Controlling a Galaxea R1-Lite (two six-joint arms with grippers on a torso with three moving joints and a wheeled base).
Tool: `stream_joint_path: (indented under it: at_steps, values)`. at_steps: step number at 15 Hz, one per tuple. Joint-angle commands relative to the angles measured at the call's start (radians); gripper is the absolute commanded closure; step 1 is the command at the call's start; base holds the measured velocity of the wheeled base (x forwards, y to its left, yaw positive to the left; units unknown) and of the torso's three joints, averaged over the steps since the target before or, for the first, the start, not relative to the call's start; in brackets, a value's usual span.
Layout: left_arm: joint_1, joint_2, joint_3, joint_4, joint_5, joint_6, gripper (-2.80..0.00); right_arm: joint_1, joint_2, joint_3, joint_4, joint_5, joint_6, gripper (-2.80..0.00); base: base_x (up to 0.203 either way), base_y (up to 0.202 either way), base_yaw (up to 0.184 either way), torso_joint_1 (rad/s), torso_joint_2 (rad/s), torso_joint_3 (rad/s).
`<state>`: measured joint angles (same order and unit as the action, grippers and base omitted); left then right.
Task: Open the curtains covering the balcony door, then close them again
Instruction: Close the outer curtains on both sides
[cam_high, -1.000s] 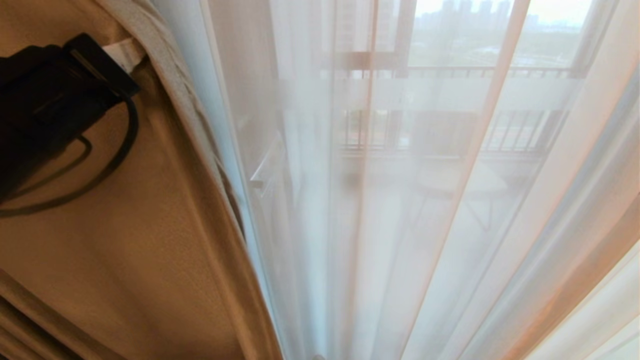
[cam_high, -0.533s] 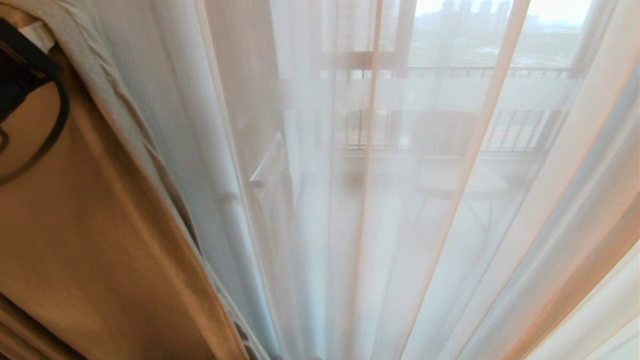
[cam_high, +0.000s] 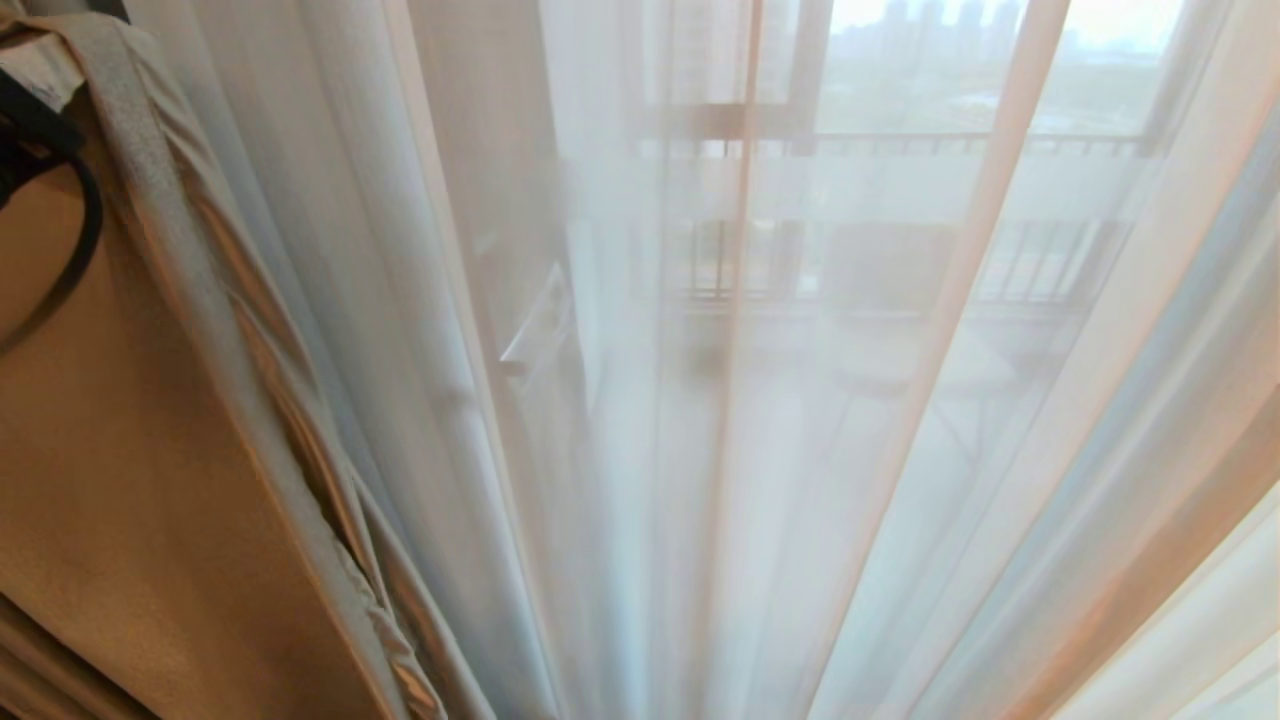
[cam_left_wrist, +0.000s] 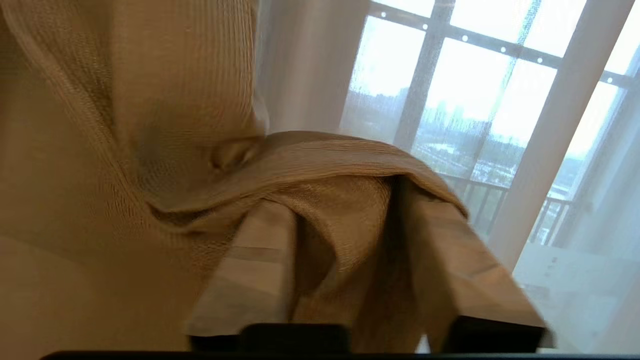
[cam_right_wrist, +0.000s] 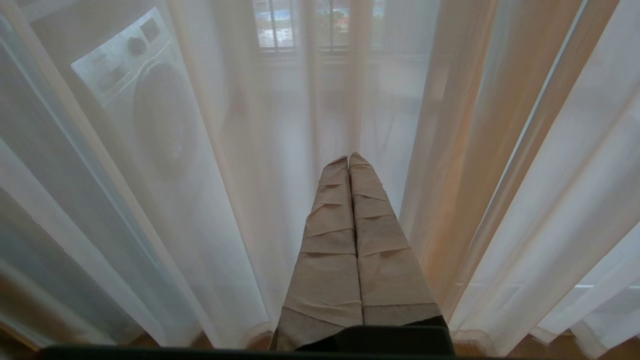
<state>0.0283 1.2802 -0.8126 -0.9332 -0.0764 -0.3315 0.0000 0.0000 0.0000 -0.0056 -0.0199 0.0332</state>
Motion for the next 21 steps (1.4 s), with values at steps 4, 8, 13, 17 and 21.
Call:
stream_joint_path:
  at_steps: [4, 8, 13, 17, 21]
  values:
    - [-0.005, -0.059, 0.08, -0.004, 0.001, -0.003, -2.8, 0.0, 0.0, 0.0, -0.001, 0.0, 0.001, 0.0, 0.0, 0.0, 0.0, 0.0, 0.0, 0.0]
    - [-0.009, -0.189, 0.236, 0.016, -0.008, -0.003, -2.8, 0.0, 0.0, 0.0, -0.001, 0.0, 0.001, 0.0, 0.0, 0.0, 0.0, 0.0, 0.0, 0.0]
    - [-0.011, -0.475, 0.319, 0.433, -0.072, -0.004, -2.8, 0.0, 0.0, 0.0, -0.001, 0.0, 0.001, 0.0, 0.0, 0.0, 0.0, 0.0, 0.0, 0.0]
    - [-0.011, -0.657, 0.347, 0.693, -0.114, -0.004, -2.8, 0.0, 0.0, 0.0, -0.001, 0.0, 0.001, 0.0, 0.0, 0.0, 0.0, 0.0, 0.0, 0.0]
    - [-0.01, -0.766, 0.399, 0.729, -0.115, -0.004, -2.8, 0.0, 0.0, 0.0, -0.001, 0.0, 0.001, 0.0, 0.0, 0.0, 0.0, 0.0, 0.0, 0.0]
